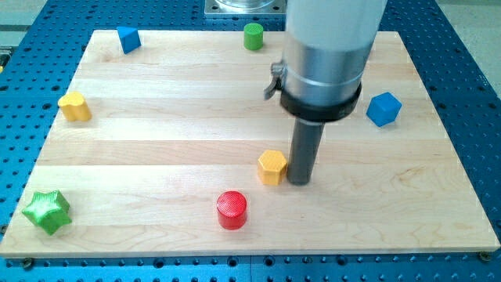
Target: Slide the yellow hexagon slightly to the left
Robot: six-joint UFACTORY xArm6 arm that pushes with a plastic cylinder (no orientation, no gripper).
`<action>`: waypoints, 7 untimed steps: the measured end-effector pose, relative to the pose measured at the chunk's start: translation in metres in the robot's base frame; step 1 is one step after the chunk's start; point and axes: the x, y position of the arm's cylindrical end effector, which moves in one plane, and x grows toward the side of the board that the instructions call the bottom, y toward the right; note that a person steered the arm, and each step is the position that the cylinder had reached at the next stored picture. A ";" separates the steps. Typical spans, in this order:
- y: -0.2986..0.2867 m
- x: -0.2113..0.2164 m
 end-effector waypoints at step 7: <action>-0.046 0.008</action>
